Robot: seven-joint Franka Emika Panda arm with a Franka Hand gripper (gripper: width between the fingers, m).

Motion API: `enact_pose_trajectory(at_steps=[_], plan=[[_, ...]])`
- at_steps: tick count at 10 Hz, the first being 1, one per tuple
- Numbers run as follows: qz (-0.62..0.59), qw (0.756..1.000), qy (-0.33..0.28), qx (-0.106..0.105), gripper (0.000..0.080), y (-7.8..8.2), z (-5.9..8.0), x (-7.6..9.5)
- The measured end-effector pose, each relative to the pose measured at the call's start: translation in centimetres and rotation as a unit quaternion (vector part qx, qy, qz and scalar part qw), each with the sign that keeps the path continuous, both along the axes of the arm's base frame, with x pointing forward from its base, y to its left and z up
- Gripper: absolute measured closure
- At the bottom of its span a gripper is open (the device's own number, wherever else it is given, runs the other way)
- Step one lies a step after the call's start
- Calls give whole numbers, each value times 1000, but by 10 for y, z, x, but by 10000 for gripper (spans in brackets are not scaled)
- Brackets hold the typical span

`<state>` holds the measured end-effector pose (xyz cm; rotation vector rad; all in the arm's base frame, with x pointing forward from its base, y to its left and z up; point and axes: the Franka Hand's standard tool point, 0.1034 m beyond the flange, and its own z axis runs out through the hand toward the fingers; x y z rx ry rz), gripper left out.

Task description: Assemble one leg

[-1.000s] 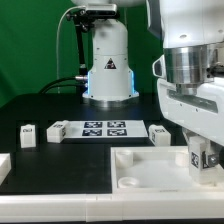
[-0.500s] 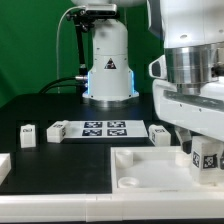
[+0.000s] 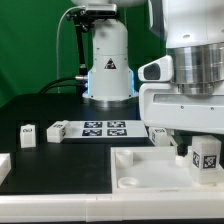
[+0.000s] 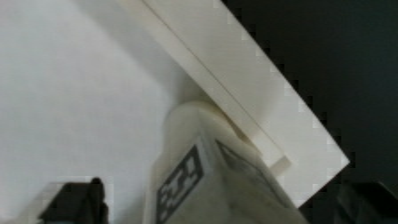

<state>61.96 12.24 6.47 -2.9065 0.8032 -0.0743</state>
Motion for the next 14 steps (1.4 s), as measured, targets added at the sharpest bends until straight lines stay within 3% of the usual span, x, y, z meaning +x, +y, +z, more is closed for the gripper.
enact_pose_trajectory(at_steps=[3,7,9,10,11,14], plan=[[180,983,-18,-24,150,-3,1,1],[313,948,-29,-44,150,-3,1,1],[312,948,-29,-44,422,-3,1,1],[312,948,-29,-44,422,-3,1,1],[305,951,-28,-43,510,-3,1,1],[222,974,-21,-36,510,-4,1,1]])
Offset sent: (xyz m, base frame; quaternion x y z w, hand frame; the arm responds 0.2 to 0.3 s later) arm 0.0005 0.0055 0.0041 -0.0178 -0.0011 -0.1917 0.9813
